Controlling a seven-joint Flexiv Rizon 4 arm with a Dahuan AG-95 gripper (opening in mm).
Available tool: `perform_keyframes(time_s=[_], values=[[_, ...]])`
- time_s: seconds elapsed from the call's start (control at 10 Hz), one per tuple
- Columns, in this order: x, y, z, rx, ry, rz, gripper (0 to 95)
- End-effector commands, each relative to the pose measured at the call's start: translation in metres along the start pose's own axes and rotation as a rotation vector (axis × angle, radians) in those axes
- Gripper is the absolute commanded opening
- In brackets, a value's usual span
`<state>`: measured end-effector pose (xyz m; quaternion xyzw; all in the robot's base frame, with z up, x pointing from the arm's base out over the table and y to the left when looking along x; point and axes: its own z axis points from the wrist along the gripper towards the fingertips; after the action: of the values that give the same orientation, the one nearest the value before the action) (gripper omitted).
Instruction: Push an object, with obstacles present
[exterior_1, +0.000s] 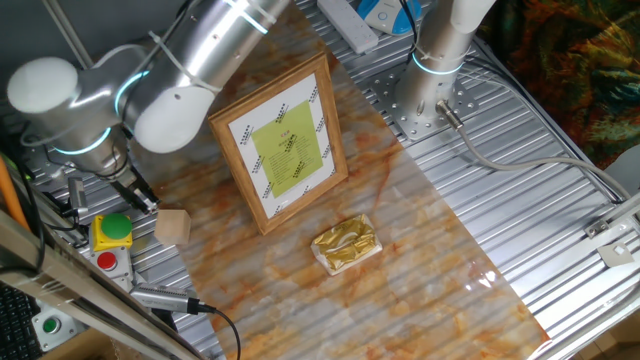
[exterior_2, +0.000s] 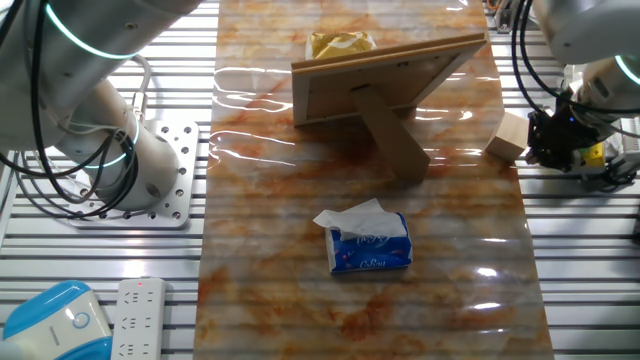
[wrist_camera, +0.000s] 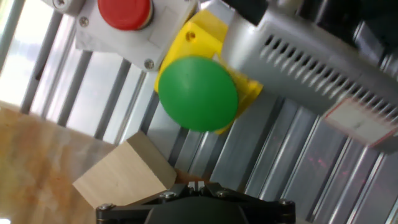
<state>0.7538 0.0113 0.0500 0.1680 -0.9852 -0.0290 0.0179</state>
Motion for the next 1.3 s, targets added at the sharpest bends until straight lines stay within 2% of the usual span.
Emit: perform_keyframes(time_s=[0.1, 0.4, 0.6, 0.8, 1.3], values=[[-0.009, 0.0, -0.005, -0.014, -0.003, 0.086, 0.0], [-0.006, -0.002, -0.009, -0.002, -0.028, 0.127, 0.0], [-0.004, -0.002, -0.009, -0.005, -0.029, 0.114, 0.0], [0.006, 0.0, -0.001, -0.005, -0.042, 0.102, 0.0], [0.003, 0.009, 0.002, 0.002, -0.045, 0.11, 0.0]])
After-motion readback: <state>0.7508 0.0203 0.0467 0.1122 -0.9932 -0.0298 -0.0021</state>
